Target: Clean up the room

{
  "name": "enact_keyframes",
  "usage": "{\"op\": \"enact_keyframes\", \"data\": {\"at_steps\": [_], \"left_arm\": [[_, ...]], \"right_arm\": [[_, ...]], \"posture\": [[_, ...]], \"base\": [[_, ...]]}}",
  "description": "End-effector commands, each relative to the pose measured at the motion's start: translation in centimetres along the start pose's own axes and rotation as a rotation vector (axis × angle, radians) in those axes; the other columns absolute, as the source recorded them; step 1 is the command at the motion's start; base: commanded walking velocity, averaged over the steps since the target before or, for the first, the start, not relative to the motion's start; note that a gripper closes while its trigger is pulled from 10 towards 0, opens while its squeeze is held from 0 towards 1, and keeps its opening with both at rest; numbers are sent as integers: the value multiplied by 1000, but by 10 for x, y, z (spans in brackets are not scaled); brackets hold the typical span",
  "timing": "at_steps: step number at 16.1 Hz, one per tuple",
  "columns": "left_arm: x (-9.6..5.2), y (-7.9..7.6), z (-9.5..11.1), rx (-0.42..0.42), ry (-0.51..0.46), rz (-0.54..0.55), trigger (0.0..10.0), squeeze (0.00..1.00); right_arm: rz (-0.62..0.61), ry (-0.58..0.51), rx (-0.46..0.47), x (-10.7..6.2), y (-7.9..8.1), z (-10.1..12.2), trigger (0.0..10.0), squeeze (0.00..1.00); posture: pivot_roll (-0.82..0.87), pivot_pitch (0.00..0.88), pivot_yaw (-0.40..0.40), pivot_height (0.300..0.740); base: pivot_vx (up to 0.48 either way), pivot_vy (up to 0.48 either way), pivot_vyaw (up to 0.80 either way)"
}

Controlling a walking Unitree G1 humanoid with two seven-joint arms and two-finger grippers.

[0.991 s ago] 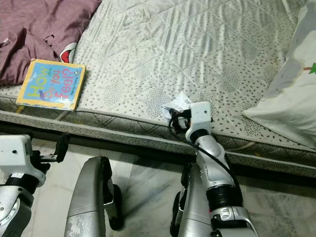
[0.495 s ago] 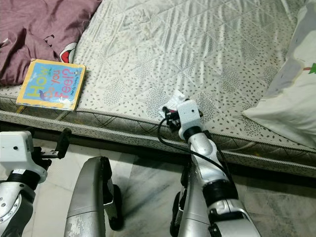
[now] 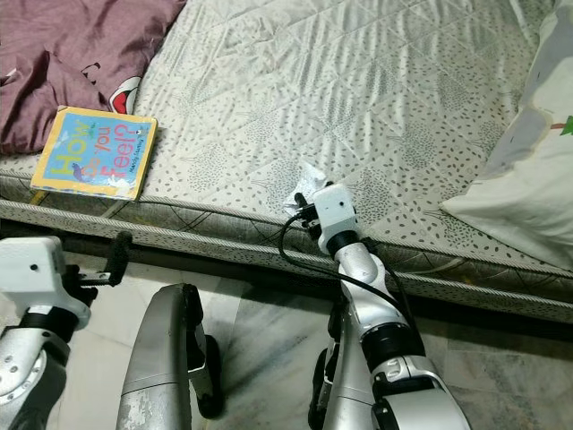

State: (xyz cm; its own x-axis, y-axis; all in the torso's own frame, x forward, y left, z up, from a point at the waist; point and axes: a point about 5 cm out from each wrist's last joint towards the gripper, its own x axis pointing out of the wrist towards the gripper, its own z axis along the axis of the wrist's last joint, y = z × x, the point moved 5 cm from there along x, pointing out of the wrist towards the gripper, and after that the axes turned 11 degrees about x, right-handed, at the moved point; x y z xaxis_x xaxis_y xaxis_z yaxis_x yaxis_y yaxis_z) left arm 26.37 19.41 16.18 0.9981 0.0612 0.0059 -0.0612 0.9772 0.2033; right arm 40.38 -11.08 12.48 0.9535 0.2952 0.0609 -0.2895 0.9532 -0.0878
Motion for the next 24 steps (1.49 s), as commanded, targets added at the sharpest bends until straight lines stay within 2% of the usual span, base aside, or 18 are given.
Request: {"op": "enact_keyframes", "data": {"at_steps": [1, 7, 10, 19, 22, 24], "left_arm": [[-1, 2, -4, 6, 14, 10, 10000, 0], [5, 7, -2, 12, 1, 24, 10000, 0], [7, 7, -2, 10, -5, 27, 10000, 0], [10, 7, -1, 3, -17, 37, 10000, 0], [13, 3, -4, -8, -23, 40, 10000, 0], [15, -3, -9, -29, -20, 46, 10000, 0]], "right_arm": [[14, 29, -4, -2, 6, -9, 0, 0], [37, 124, -39, -3, 11, -29, 0, 0], [49, 114, -41, -2, 16, -28, 0, 0], [52, 106, -44, 0, 17, -26, 0, 0], [35, 83, -42, -1, 11, -23, 0, 0], [-13, 65, 8, -8, 0, -24, 0, 0]], "posture": [[200, 293, 18, 546], [202, 276, 17, 546], [201, 271, 15, 546], [193, 269, 2, 546], [157, 234, -12, 546], [131, 201, -19, 546]], "base": [[0, 0, 0], [0, 0, 0], [0, 0, 0], [0, 0, 0], [0, 0, 0], [0, 0, 0]]}}
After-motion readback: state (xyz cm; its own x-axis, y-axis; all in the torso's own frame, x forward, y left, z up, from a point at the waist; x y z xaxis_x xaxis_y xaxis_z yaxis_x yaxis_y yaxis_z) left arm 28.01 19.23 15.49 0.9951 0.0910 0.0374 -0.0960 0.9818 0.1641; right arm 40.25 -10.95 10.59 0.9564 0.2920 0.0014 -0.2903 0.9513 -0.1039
